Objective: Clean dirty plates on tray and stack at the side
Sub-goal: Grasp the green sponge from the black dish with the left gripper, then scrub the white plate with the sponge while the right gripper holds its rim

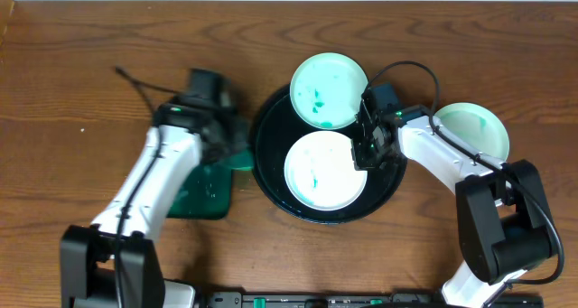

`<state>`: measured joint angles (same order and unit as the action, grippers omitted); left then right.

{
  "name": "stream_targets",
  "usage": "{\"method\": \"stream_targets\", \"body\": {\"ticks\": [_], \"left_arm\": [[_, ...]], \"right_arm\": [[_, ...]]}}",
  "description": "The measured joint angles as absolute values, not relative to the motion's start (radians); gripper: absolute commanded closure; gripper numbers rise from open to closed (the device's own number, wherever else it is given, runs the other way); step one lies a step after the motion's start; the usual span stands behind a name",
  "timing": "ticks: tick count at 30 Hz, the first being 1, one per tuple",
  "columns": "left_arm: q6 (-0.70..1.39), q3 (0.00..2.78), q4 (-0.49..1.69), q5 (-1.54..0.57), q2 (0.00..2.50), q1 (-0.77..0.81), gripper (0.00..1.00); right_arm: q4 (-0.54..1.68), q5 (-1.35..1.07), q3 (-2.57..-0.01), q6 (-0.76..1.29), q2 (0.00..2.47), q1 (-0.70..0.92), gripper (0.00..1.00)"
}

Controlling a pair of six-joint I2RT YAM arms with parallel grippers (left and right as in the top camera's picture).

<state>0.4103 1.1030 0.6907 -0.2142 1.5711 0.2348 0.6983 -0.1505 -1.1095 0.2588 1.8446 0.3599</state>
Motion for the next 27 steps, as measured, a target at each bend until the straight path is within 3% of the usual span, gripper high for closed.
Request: {"method": "stream_targets", "body": {"ticks": [8, 16, 27], "left_arm": [[0.543, 1.103, 0.527, -0.239, 1.744, 0.486, 0.93], [0.680, 1.105, 0.307, -0.368, 1.895, 0.526, 0.93], [0.707, 1.148, 0.083, -0.652, 2.038, 0.567, 0.93]], "right_arm": [[0.697, -0.149, -1.110, 0.260, 1.845, 0.360, 0.99], [0.699, -0.142, -1.110, 0.260, 1.845, 0.360, 0.99], [0.718, -0.064, -1.110, 0.269, 1.841, 0.347, 0.99]]}}
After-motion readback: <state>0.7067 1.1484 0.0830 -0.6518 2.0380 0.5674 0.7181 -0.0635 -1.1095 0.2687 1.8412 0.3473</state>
